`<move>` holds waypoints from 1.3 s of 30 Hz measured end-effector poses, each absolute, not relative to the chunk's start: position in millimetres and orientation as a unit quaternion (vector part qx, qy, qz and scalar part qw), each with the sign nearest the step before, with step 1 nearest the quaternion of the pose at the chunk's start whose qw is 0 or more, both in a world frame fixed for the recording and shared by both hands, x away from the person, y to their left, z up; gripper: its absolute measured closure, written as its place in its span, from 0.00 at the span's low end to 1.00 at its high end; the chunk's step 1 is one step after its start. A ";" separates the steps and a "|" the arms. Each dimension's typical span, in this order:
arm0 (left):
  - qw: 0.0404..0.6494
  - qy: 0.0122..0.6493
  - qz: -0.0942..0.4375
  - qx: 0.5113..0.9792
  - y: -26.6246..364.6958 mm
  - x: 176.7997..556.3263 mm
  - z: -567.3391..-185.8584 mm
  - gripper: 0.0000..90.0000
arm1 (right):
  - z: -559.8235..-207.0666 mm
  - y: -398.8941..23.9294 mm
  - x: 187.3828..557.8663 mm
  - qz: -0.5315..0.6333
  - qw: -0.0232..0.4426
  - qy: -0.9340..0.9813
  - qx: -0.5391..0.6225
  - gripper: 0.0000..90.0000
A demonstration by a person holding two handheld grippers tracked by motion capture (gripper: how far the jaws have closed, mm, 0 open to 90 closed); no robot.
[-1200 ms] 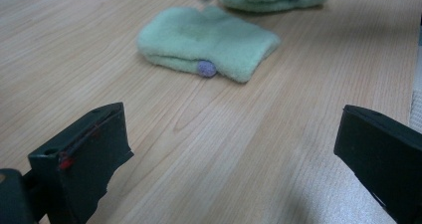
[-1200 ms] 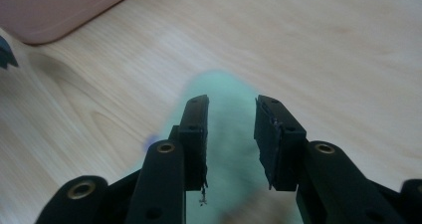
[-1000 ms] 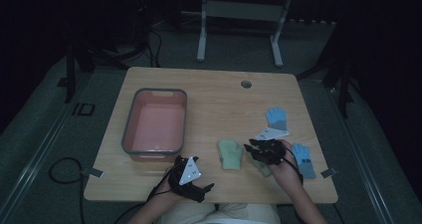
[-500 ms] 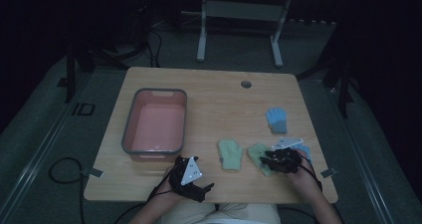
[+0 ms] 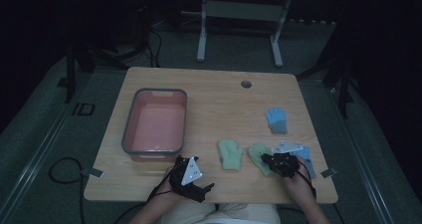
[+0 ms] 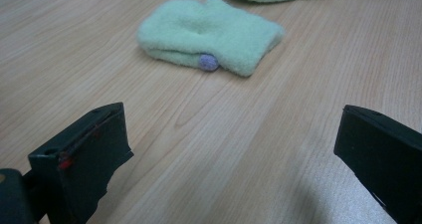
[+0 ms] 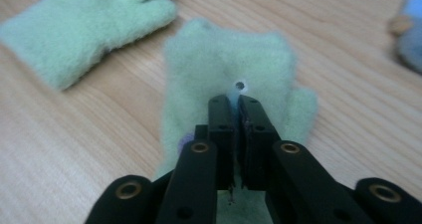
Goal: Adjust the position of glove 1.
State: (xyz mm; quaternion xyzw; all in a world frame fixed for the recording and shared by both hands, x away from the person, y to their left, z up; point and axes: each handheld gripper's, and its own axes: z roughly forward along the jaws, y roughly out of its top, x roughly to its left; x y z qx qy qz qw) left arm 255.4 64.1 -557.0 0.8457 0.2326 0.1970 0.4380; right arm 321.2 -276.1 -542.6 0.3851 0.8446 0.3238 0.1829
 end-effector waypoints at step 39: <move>0.444 0.234 0.193 0.843 67.1 255.6 -555.8 0.01 | -536.8 -234.7 313.2 0.292 0.266 0.729 0.559 0.96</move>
